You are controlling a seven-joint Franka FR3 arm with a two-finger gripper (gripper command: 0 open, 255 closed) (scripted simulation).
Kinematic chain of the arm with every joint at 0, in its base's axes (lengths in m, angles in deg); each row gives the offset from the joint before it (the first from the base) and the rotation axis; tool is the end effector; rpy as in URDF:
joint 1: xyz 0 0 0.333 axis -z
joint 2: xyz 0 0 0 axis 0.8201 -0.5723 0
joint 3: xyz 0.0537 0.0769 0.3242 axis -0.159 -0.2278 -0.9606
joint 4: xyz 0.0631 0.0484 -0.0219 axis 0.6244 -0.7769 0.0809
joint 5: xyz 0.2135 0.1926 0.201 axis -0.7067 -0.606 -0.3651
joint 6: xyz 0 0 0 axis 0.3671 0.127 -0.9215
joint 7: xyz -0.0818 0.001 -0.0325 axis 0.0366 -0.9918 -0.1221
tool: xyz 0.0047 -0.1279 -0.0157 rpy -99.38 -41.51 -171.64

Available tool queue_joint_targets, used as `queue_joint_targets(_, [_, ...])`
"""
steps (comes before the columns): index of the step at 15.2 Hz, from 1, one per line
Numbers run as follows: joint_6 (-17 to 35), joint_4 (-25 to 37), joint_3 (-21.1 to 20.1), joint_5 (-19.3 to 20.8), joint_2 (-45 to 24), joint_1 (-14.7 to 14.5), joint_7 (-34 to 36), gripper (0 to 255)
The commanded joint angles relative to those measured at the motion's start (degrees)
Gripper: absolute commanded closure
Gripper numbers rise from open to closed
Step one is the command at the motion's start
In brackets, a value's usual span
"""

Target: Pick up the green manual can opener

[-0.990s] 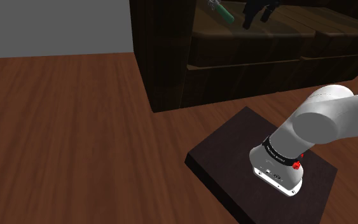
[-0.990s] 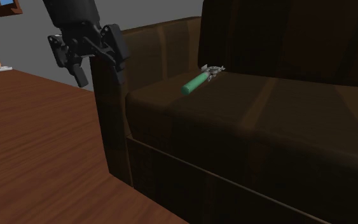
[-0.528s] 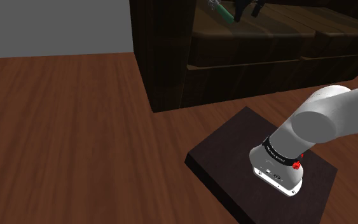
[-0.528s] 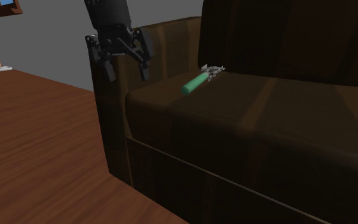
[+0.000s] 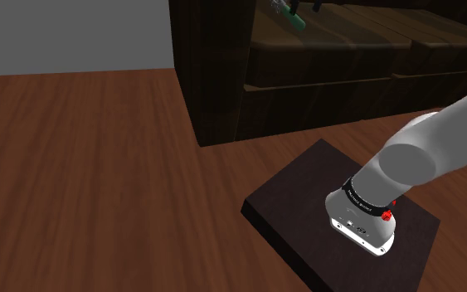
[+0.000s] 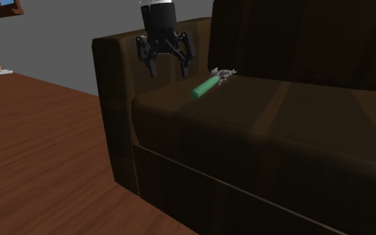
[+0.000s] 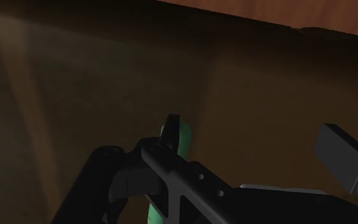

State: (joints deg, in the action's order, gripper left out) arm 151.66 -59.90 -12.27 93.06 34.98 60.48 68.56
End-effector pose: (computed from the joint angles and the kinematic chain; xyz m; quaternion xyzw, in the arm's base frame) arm 0.4067 -0.0903 0.6176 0.9905 -0.1213 0.0489 0.0433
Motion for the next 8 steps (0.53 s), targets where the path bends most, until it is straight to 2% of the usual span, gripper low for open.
queue_joint_targets(1, [0.58, 3.78, 0.97, -0.54, -4.23, 0.49, -0.24, 0])
queue_joint_targets(8, [-0.26, 20.26, 4.29, -3.94, -19.62, 2.72, -1.93, 0])
